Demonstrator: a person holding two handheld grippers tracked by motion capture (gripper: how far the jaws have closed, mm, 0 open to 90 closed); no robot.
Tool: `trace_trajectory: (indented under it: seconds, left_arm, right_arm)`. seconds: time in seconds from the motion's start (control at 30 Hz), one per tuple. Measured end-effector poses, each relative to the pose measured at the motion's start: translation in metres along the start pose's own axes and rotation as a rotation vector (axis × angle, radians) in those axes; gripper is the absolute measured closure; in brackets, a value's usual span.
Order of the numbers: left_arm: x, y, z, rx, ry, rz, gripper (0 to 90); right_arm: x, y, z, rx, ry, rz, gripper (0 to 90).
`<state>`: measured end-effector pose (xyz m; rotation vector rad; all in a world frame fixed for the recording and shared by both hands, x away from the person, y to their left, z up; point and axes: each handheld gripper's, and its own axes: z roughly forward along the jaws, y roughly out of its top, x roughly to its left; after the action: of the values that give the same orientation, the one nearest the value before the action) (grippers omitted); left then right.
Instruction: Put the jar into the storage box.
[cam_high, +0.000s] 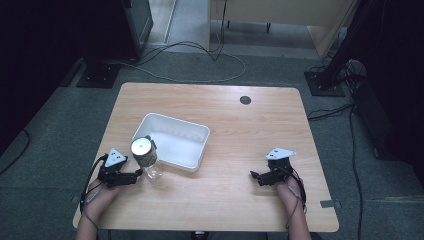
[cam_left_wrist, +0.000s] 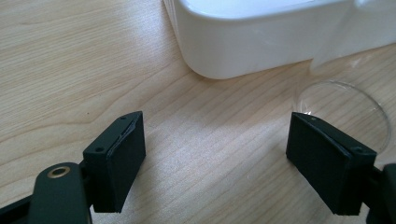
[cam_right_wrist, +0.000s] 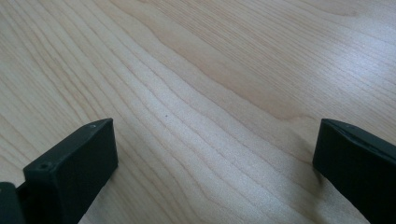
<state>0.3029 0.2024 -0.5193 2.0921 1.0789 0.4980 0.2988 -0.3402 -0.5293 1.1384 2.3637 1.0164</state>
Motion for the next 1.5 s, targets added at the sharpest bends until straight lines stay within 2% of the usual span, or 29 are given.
trace_trajectory:
  seconds: [0.97, 1.1, 1.2, 1.3, 1.43, 1.5]
  left_arm:
    - [-0.0014, 0.0006, 0.0008, 0.001, 0.008, -0.004, 18.5]
    - [-0.002, 0.0013, 0.0015, 0.001, 0.018, -0.013, 18.6]
    - [-0.003, 0.0012, 0.0013, -0.002, 0.025, -0.004, 18.6]
    - [-0.0023, 0.0012, 0.0013, 0.0, 0.019, -0.016, 18.6]
    - [-0.0016, 0.0008, -0.0003, -0.025, 0.014, -0.028, 18.7]
    - [0.001, 0.0003, -0.0021, -0.057, -0.013, -0.064, 18.7]
  right_arm:
    - [-0.0003, 0.0003, 0.0004, -0.001, 0.001, -0.002, 0.0]
    - [-0.0002, 0.0003, 0.0004, -0.001, 0.001, -0.002, 0.0]
    - [-0.0002, 0.0003, 0.0004, -0.001, 0.001, -0.002, 0.0]
    - [-0.0003, 0.0003, 0.0004, -0.001, 0.001, -0.002, 0.0]
    - [-0.0003, 0.0003, 0.0004, -0.001, 0.001, -0.002, 0.0]
    - [-0.0002, 0.0003, 0.0004, -0.001, 0.001, -0.001, 0.0]
